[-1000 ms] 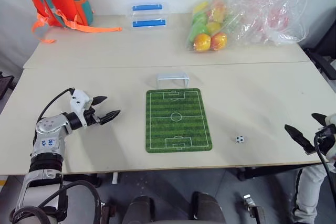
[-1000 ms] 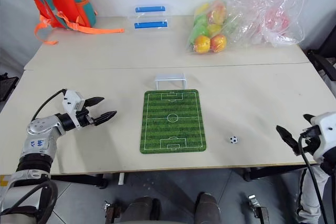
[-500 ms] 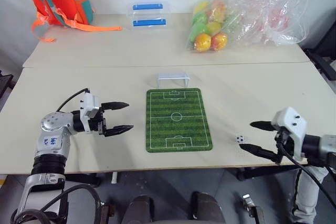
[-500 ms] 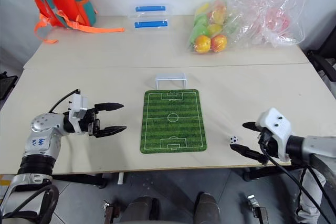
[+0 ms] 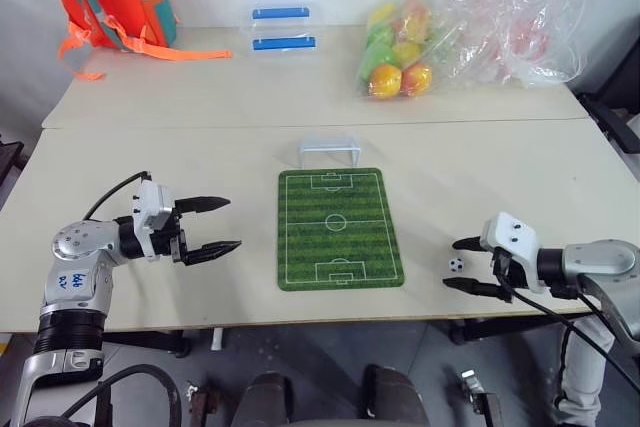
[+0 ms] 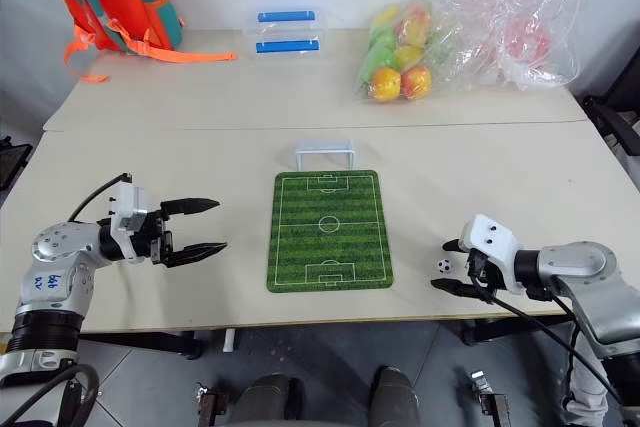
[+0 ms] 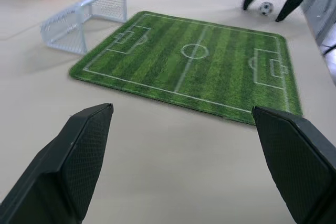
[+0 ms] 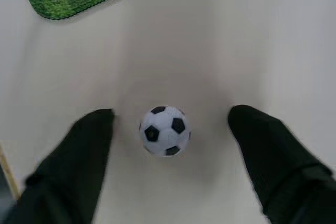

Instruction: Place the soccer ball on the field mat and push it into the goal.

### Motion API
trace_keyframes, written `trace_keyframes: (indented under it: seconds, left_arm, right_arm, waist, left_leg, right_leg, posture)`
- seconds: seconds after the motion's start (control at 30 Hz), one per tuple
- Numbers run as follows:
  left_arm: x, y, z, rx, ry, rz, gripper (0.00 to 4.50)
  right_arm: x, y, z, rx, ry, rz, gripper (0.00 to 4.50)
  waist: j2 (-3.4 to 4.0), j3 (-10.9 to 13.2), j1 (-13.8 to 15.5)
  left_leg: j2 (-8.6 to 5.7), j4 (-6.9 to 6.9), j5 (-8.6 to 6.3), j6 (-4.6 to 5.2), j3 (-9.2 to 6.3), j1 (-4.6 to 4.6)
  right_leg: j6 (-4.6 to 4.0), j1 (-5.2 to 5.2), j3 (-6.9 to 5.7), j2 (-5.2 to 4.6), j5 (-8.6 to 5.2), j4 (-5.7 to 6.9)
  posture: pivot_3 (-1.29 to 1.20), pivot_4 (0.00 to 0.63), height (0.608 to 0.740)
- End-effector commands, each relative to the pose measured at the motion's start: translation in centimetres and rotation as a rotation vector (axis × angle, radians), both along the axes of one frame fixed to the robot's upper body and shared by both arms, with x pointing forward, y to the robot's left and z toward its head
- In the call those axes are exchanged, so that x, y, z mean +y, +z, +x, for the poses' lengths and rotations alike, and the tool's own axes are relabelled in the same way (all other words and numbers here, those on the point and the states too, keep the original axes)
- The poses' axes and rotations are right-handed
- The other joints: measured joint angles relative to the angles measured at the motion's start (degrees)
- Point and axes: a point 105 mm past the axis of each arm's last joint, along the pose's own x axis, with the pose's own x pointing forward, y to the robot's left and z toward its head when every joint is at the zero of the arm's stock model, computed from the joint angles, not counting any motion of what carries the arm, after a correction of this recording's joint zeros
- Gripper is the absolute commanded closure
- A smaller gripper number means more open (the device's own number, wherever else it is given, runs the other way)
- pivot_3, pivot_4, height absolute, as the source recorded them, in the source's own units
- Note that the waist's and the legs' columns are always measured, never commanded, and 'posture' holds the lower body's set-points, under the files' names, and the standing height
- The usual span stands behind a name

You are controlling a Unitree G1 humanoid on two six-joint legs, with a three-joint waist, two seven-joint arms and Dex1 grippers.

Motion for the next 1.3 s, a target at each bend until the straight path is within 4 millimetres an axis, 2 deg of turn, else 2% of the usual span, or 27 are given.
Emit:
trace_keyframes:
  seconds: [0.03,0.23,0.33,0.4,0.47,0.5,0.63,0.73,0.77,0.83,0.9,1.1,1.3]
  left_arm:
    - [0.0,1.1,0.0,-0.050,0.002,-0.010,0.00]
    - [-0.7,0.8,0.3,-0.060,-0.015,-0.025,0.00]
    - [-1.2,0.8,0.3,-0.068,-0.042,-0.035,0.00]
    - [-1.4,0.8,0.4,-0.072,-0.049,-0.051,0.00]
    - [-1.6,0.4,0.0,-0.068,-0.091,-0.047,0.00]
    - [-1.6,0.2,-0.1,-0.066,-0.105,-0.044,0.00]
    - [-1.6,-0.5,-1.3,-0.045,-0.204,-0.080,0.00]
    - [-1.6,-1.1,-1.3,-0.035,-0.199,-0.067,0.00]
    - [-1.6,-1.3,-1.4,-0.030,-0.200,-0.066,0.00]
    - [-1.1,-2.5,-2.4,-0.004,-0.213,-0.047,0.00]
    - [-0.9,-3.2,-3.0,0.009,-0.224,-0.033,0.00]
    - [-1.1,-3.1,-3.0,-0.015,-0.195,-0.044,0.00]
    - [-1.3,-2.8,-3.2,-0.030,-0.183,-0.059,0.00]
  right_arm:
    - [-0.2,-0.4,0.1,0.000,-0.005,-0.016,1.88]
    - [-0.7,0.2,-0.2,-0.057,0.010,-0.046,3.64]
    - [-0.3,1.6,-0.2,-0.099,0.026,-0.045,3.65]
    - [1.0,3.5,0.4,-0.154,0.027,0.003,3.65]
    - [4.1,5.7,0.6,-0.197,0.094,0.064,3.65]
    - [5.0,6.2,0.6,-0.202,0.114,0.074,3.65]
    - [10.9,6.9,-0.1,-0.104,0.252,0.130,3.65]
    - [12.6,7.1,-0.1,-0.097,0.284,0.156,3.65]
    - [13.5,7.0,-0.2,-0.081,0.308,0.173,3.65]
    - [16.3,5.2,-0.9,-0.030,0.417,0.157,3.65]
    - [17.6,3.8,-1.3,0.002,0.481,0.124,3.65]
    - [17.4,1.7,-0.4,0.024,0.508,0.068,3.65]
    - [17.5,1.0,0.3,0.017,0.531,0.044,3.65]
  waist:
    - [0.00,0.0,0.0]
    - [-0.01,0.0,0.0]
    - [-0.01,0.0,0.1]
    - [0.00,0.0,0.1]
    - [0.01,0.0,-0.2]
    - [0.03,0.0,-0.4]
    - [0.03,0.0,-0.5]
    - [0.02,0.0,0.1]
    - [0.01,0.0,0.4]
    - [0.02,0.0,0.3]
    - [0.02,0.0,-0.2]
    - [0.01,0.0,0.0]
    - [0.01,0.0,-0.5]
  left_leg:
    - [0.00,0.00,0.00,0.00,0.00,-0.01]
    - [0.00,0.02,0.00,0.00,0.00,0.00]
    - [-0.01,0.03,0.00,0.00,0.00,-0.01]
    - [-0.01,0.03,0.00,0.00,0.00,-0.01]
    - [-0.01,0.03,0.00,0.00,0.00,-0.02]
    - [0.01,0.02,0.00,-0.01,0.02,0.00]
    - [0.13,0.00,-0.05,-0.11,-0.01,-0.01]
    - [0.15,0.01,-0.10,-0.13,-0.08,-0.11]
    - [0.12,0.02,-0.12,-0.09,-0.09,-0.15]
    - [0.08,0.07,-0.17,-0.04,-0.08,-0.21]
    - [0.09,0.05,-0.19,-0.05,-0.04,-0.17]
    - [0.08,0.15,-0.20,-0.04,-0.03,-0.26]
    - [0.12,0.15,-0.19,-0.05,0.04,-0.23]
  right_leg:
    - [0.00,0.00,0.00,0.00,0.00,-0.01]
    - [0.00,0.02,0.00,0.00,0.00,-0.01]
    - [0.01,0.02,0.00,0.00,0.00,-0.01]
    - [0.01,0.02,-0.01,0.00,0.00,-0.01]
    - [0.01,0.01,0.00,0.00,0.00,-0.01]
    - [0.01,-0.01,0.01,0.00,0.00,-0.01]
    - [0.00,-0.07,-0.02,0.10,0.00,0.03]
    - [-0.01,-0.11,-0.10,0.14,0.00,-0.02]
    - [0.00,-0.11,-0.12,0.13,0.00,-0.02]
    - [0.00,-0.13,-0.12,0.10,0.00,-0.04]
    - [0.00,-0.14,-0.11,0.11,0.00,-0.04]
    - [0.00,-0.22,-0.11,0.10,0.00,0.00]
    - [0.00,-0.27,-0.08,0.12,0.00,0.07]
  posture:
    - [0.00,0.150,0.740]
    - [0.00,0.150,0.740]
    - [0.00,0.150,0.740]
    - [0.00,0.150,0.740]
    - [0.00,0.150,0.740]
    - [0.00,0.150,0.740]
    - [0.00,0.150,0.740]
    - [0.00,0.150,0.740]
    - [0.00,0.150,0.740]
    - [0.00,0.150,0.740]
    - [0.00,0.150,0.740]
    - [0.00,0.150,0.740]
    - [0.00,0.150,0.740]
